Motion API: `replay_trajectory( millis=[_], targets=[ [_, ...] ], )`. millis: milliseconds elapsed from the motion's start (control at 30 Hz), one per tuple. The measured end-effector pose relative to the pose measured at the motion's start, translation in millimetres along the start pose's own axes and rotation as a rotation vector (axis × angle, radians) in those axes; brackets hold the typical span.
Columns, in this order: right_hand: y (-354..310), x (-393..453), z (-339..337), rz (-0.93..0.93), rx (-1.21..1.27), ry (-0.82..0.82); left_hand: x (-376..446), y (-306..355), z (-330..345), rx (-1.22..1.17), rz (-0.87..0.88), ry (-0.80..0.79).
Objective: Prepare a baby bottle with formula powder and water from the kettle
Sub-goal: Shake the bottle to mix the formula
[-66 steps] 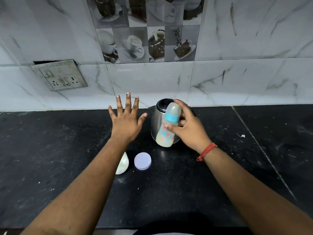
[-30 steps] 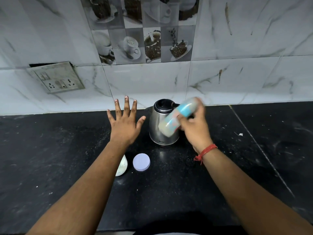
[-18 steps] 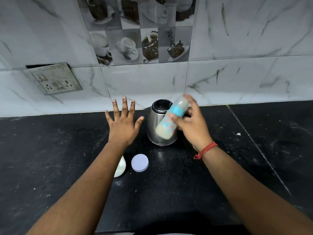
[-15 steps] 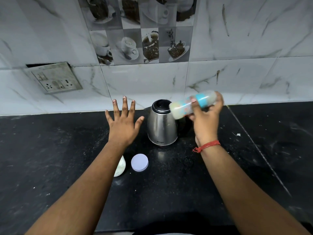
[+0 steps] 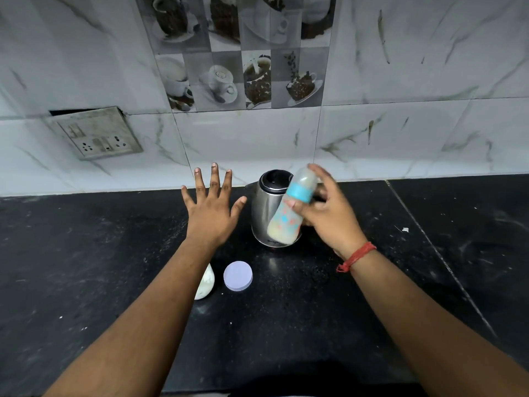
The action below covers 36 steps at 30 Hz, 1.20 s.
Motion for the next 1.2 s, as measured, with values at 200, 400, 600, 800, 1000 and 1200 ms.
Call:
replay_trajectory(
  millis=[200,400,600,800,1000,1200],
  targets=[
    [-10,0,-35,-0.110,0.196,0.453,0,0,-1,-0.005,-0.002,0.007],
    [1,2,-26,-0.040,0.156,0.266,1,2,-2,-0.012,0.003,0.003],
    [8,-2,-23,-0.023,0.079,0.246,1,8,-6,-0.028,0.012,0.001],
    [-5,-3,-62,-0.148,0.223,0.603,1,6,-5,-0.009,0.001,-0.011],
    [26,-2,-14,-0.010,-0.003,0.119,2,16,-2,-0.015,0.026,-0.005],
    [37,-5,-14,-0.001,-0.018,0.114,-8,20,6,0.006,0.046,-0.008]
  ],
)
Point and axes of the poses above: each hand's wrist, its own x-axis towards the middle knuckle, its own z-axis out of the palm, y = z × x, the point moved 6 cm from there along x, towards the middle knuckle, and after that the axes turned 4 degrees about -y, right-handed, at the moved point
